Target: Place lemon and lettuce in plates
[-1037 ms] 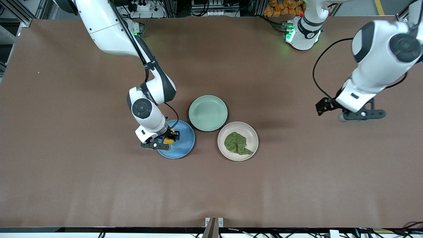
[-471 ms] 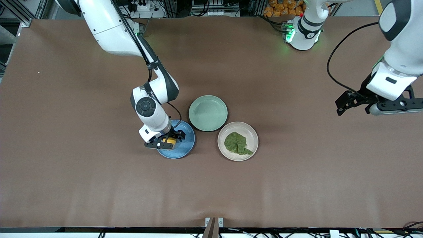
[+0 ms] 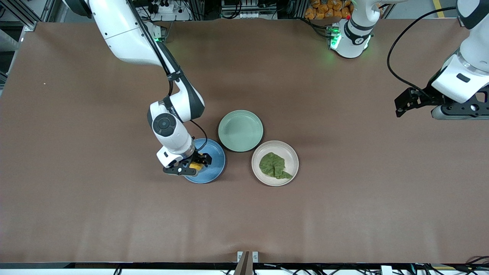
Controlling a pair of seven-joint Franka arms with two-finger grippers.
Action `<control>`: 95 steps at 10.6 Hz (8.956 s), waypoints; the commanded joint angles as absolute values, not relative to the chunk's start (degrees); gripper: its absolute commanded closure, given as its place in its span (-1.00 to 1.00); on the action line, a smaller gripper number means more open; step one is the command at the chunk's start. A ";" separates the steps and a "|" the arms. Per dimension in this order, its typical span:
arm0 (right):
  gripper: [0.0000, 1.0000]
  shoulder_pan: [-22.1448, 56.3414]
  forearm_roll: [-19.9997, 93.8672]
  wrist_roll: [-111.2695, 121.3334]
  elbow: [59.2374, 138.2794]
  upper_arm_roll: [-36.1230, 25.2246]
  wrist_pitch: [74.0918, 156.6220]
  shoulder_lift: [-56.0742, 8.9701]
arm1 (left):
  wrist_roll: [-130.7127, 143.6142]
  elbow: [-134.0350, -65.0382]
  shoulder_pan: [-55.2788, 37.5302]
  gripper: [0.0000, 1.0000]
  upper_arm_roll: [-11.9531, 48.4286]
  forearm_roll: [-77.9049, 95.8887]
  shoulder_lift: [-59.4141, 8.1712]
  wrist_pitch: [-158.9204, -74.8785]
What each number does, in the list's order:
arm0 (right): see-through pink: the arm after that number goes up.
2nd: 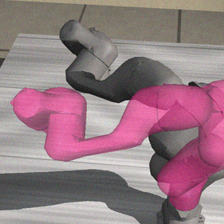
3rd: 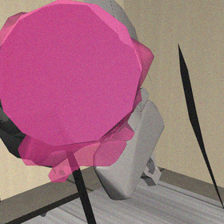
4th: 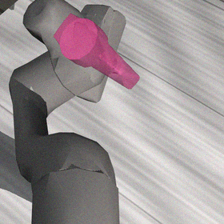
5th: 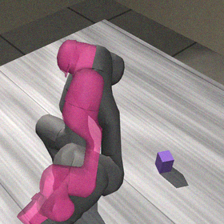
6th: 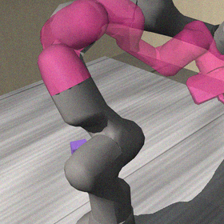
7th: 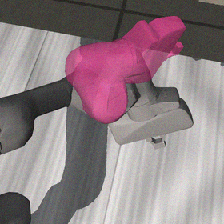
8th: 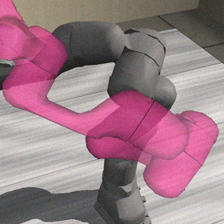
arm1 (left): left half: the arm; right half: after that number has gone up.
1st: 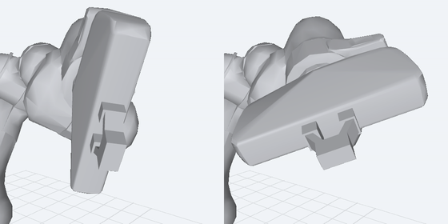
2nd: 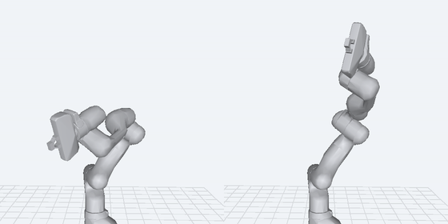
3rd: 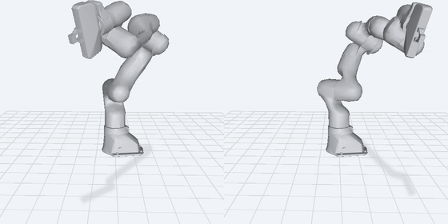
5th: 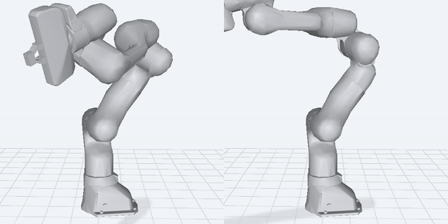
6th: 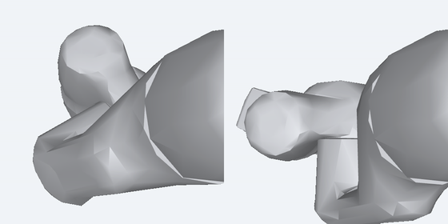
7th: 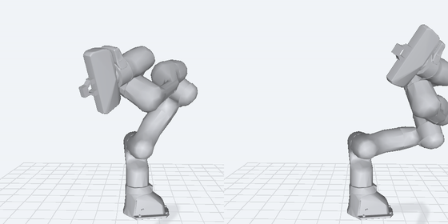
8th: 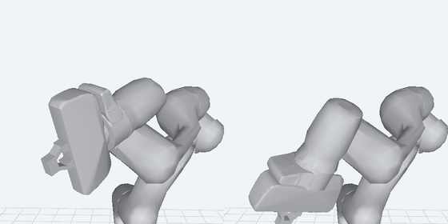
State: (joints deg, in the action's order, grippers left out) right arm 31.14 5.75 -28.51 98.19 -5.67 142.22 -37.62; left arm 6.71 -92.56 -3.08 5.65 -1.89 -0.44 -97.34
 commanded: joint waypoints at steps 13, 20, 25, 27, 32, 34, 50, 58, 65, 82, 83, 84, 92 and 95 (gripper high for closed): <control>-1.00 12.06 4.76 -6.15 86.93 -5.62 107.07 -29.45 | 5.71 -86.57 -2.37 -1.00 5.71 1.41 -0.53 -88.07; -1.00 5.46 3.16 -0.90 82.87 -5.80 100.81 -25.77 | 5.98 -86.48 -2.37 -1.00 6.06 1.58 -0.61 -88.07; -1.00 1.85 3.34 -0.35 91.83 -5.63 99.84 -16.02 | 5.98 -86.57 -2.37 -1.00 6.06 1.49 -0.53 -88.07; -1.00 1.06 3.34 -0.35 96.40 -5.45 100.11 -11.01 | 5.63 -86.57 -2.37 -1.00 5.89 1.41 -0.53 -88.07; -1.00 -2.99 3.34 -0.53 99.67 -2.81 100.02 -5.63 | 5.80 -86.57 -2.37 -1.00 5.80 1.41 0.26 -88.07; -1.00 -3.78 3.34 -0.26 99.58 -2.81 99.93 -3.61 | 5.89 -86.57 -2.37 -1.00 5.89 1.41 0.26 -88.07; -1.00 -5.36 3.43 -3.69 88.34 0.18 90.70 2.73 | 7.47 -86.57 -2.29 -1.00 5.27 -0.44 1.32 -88.33; -1.00 -5.19 2.99 -3.69 86.13 0.26 80.52 2.02 | 7.47 -86.57 -2.29 -1.00 5.36 -0.35 1.41 -88.33; -1.00 -4.39 -1.67 -3.08 86.13 1.50 79.80 1.58 | 7.38 -86.57 -2.29 -1.00 5.27 -0.35 1.32 -88.33; -1.00 -4.13 -1.32 -3.43 82.71 1.49 79.89 -0.79 | 7.21 -86.57 -2.29 -1.00 5.36 -0.35 1.14 -88.33; -1.00 -4.13 -1.32 -3.43 82.71 1.49 79.89 -0.79 | 7.29 -86.57 -2.29 -1.00 5.27 -0.26 1.14 -88.33; -1.00 -4.13 -1.32 -3.43 82.71 1.49 79.98 -0.79 | 7.29 -86.57 -2.29 -1.00 5.27 -0.35 1.14 -88.33; -1.00 -4.13 -1.23 -3.43 82.71 1.49 80.33 -0.79 | 7.29 -86.57 -2.29 -1.00 5.36 -0.44 1.14 -88.33; -1.00 -4.13 -1.23 -3.34 82.71 1.49 80.33 -0.79 | 7.21 -86.57 -2.29 -1.00 5.36 -0.44 1.06 -88.33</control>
